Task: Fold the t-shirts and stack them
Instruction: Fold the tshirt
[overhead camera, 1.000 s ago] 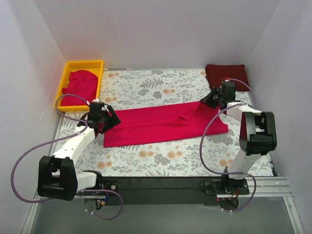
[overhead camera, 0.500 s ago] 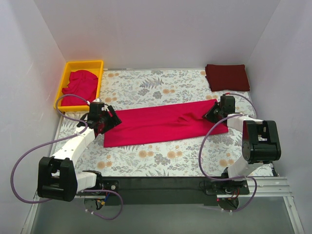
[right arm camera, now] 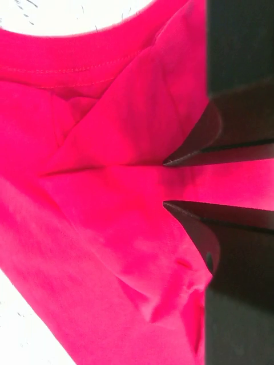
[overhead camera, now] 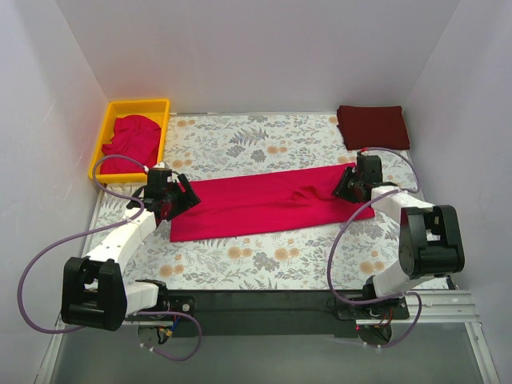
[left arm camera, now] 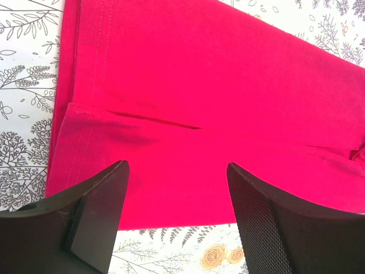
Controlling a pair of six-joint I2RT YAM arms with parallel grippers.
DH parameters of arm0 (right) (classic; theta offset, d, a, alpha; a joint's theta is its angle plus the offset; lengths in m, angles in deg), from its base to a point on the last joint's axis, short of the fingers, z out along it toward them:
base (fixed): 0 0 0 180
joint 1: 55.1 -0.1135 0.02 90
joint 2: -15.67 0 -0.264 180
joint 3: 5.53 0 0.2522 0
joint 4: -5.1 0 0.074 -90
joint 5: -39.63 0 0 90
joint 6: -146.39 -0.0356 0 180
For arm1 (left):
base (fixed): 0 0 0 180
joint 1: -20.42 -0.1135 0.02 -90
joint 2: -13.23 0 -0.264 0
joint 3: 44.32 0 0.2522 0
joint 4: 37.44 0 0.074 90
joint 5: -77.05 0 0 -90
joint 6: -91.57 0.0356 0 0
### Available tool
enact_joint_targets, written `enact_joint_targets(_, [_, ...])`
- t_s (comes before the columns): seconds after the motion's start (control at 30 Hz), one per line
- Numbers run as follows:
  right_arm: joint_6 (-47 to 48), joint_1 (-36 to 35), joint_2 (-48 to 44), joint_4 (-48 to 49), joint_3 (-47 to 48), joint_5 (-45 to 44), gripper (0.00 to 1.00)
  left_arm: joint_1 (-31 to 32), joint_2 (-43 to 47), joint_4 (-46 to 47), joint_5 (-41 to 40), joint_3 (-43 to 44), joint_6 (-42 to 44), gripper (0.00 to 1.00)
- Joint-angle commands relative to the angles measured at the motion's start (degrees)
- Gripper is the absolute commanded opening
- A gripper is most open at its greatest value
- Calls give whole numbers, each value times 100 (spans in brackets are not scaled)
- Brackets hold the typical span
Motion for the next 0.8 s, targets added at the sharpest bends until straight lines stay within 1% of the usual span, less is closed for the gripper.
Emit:
enact_joint_targets(0.0, [1046, -244, -631, -392, 354, -568, 39, 30, 133, 102, 50, -35, 92, 68])
enact_joint_targets(0.07, [1399, -429, -781, -498, 398, -754, 41, 39, 125, 119, 59, -26, 92, 69])
enact_joint_targets(0.17, [2094, -851, -975, -472, 477, -615, 40, 39, 125, 102, 59, -26, 101, 69])
enact_joint_targets(0.2, [2287, -1087, -966, -446, 504, -553, 40, 39, 125, 110, 50, -26, 101, 69])
enact_joint_targets(0.27, [2769, -1317, -888, -445, 617, -535, 40, 39, 142, 110, 50, -43, 101, 69])
enact_joint_targets(0.3, [2850, -1509, -748, -445, 653, -518, 39, 39, 142, 110, 41, -43, 101, 69])
enact_joint_targets(0.37, [3210, -1669, -607, -445, 775, -500, 39, 39, 142, 102, 33, -52, 110, 69])
enact_joint_targets(0.53, [3580, -2038, -106, -437, 943, -518, 38, 39, 151, 102, -3, -61, 110, 69])
enact_joint_targets(0.77, [3739, -2144, 273, -437, 1040, -482, 37, 39, 116, 110, 24, -52, 119, 69])
